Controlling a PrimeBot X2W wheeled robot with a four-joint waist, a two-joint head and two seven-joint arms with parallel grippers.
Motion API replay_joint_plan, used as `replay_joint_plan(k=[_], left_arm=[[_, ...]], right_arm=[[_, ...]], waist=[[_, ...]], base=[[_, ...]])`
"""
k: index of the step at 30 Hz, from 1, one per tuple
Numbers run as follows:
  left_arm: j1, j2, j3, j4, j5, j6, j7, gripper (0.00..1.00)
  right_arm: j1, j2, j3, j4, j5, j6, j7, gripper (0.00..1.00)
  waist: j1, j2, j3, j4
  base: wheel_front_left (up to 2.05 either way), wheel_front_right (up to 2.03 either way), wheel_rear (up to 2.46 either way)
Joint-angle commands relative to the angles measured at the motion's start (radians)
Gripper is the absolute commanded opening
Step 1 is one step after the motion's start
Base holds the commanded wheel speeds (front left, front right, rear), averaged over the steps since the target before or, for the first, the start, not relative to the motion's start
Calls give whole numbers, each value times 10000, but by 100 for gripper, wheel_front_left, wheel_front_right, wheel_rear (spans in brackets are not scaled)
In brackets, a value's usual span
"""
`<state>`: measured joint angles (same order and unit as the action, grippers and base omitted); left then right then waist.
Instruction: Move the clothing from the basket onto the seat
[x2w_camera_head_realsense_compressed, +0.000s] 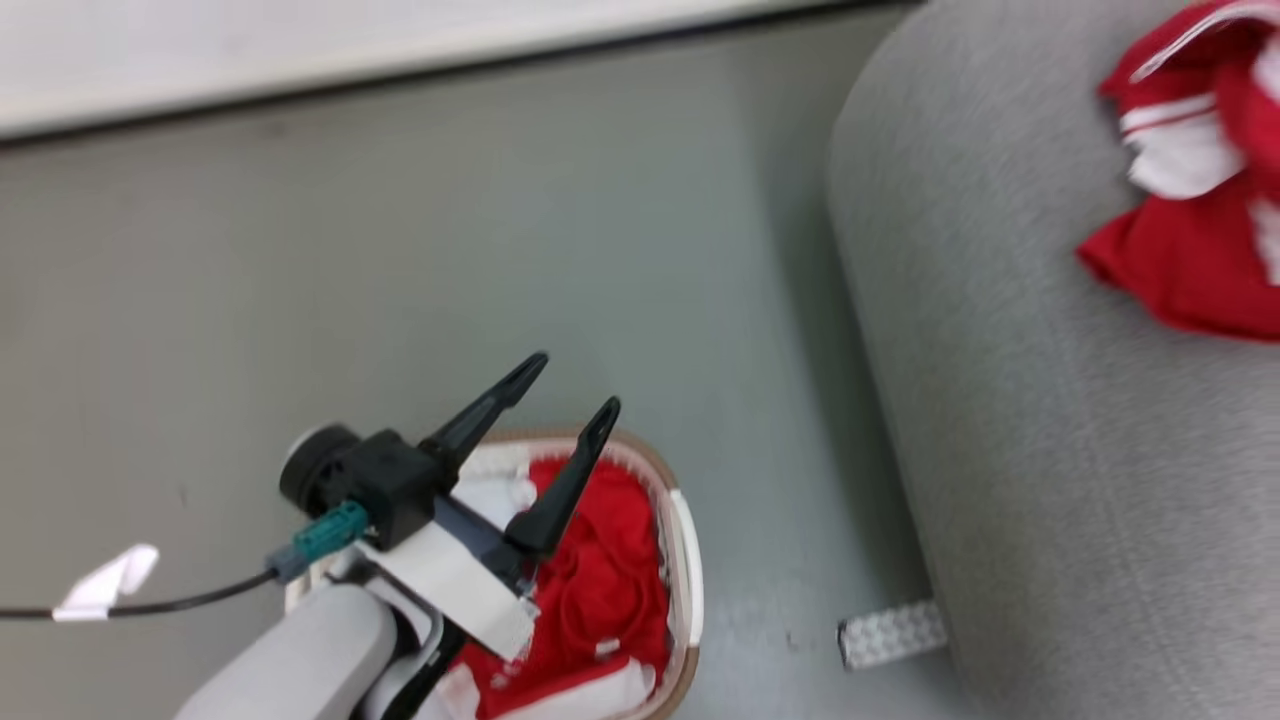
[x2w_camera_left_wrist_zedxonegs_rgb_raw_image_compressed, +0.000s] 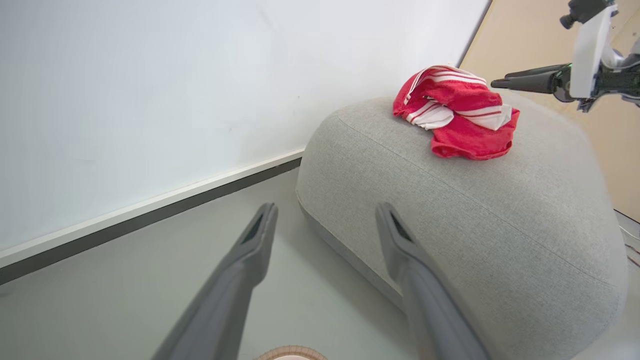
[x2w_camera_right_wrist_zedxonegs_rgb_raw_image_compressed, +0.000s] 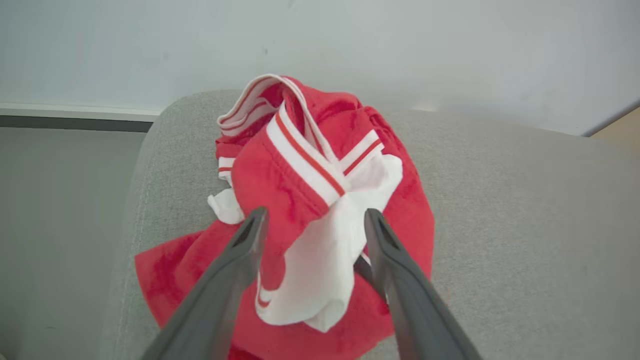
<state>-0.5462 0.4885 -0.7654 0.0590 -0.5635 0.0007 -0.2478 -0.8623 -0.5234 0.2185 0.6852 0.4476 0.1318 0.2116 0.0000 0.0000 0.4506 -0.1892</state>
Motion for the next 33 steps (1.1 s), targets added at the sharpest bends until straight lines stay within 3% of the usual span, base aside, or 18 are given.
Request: replay_joint_plan(k=[1,8,14,19,24,33], left_arm=[[312,-75,75,157,-134,89,-78,100],[1006,-360,454,514,-401,366,-162,100],[1582,-529,958,516,-479,700,-165,100],[2179,-540,1673,371,-517,1002,-163,100],[2799,-590,2406,306,-494,1216,-165,100],[4328,-996,4268,101,156,1439,-166,100]], right_arm=[[298,-419,215,-275,216,-22,176,100],[946,-1321,721,-1686,815,-22,29,100],[1722,-1338,558,-3157,1255,-22,-775,100],[2953,-546,8,-4332,1104,-22,-1622,100],[4728,639,-820,-5580,308,-22,-2365,100],[7875,2772,-1025,-7251,-1231,-22,-3527,100]], waist=[[0,0,-1177,-131],[0,0,-2688,60],[0,0,-3829,431],[0,0,-4403,801],[0,0,-4585,1172],[0,0,-4657,1522]], base=[[0,0,0],[0,0,0],[0,0,0],[0,0,0],[0,0,0],[0,0,0]])
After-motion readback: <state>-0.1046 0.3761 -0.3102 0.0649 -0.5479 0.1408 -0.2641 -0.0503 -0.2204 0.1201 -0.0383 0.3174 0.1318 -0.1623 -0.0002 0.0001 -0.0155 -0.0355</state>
